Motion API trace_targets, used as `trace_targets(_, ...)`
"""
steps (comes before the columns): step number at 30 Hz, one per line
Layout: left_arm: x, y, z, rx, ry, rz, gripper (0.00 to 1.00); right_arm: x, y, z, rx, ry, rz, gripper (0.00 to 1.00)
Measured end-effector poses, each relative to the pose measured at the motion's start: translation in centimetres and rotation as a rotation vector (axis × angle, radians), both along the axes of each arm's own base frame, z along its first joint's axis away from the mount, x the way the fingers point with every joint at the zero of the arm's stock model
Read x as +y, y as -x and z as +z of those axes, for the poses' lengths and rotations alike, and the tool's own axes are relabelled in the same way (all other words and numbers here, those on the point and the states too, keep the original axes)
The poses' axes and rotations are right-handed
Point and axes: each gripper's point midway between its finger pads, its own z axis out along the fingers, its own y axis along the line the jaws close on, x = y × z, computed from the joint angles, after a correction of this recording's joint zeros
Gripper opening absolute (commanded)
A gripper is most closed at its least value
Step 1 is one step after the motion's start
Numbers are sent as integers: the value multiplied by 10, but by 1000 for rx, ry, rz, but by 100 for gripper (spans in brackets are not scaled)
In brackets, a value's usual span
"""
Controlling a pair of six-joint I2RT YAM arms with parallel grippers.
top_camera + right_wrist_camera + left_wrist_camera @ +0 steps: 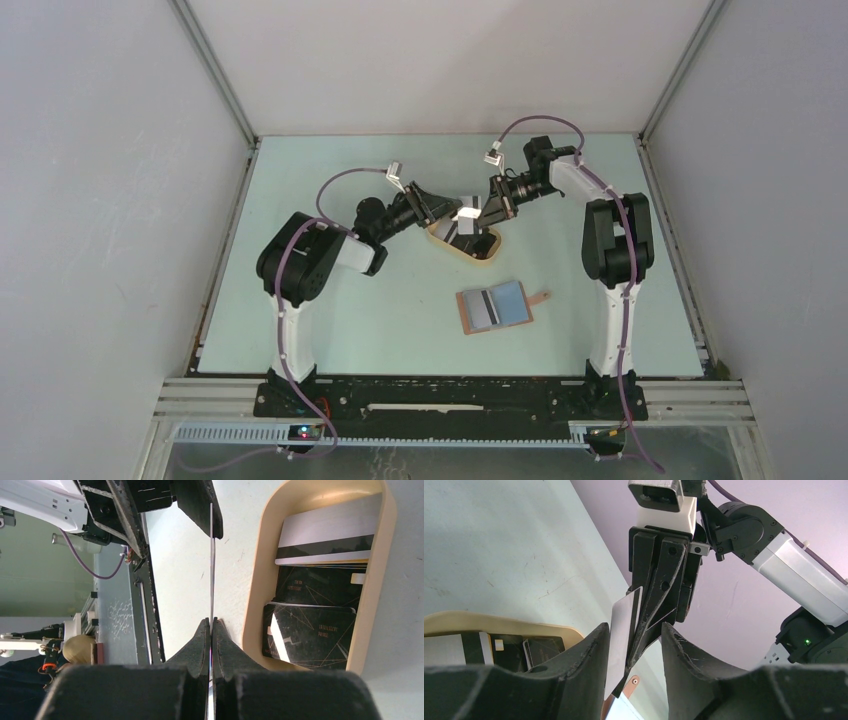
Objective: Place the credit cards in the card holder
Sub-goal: Place the credit card in the storage box.
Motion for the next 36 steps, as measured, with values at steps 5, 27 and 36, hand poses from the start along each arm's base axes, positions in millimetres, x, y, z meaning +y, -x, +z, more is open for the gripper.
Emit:
trace_targets(5, 0, 0, 0, 4, 1, -5, 48, 0, 2, 1, 1, -3, 7, 0)
trace_targets(27, 1, -7, 2, 41, 34, -22, 32, 5, 6, 1, 23, -29, 39, 0)
trace_targets(36, -4, -11, 0, 57, 46, -48, 1, 5, 6, -2, 34, -27, 41, 0)
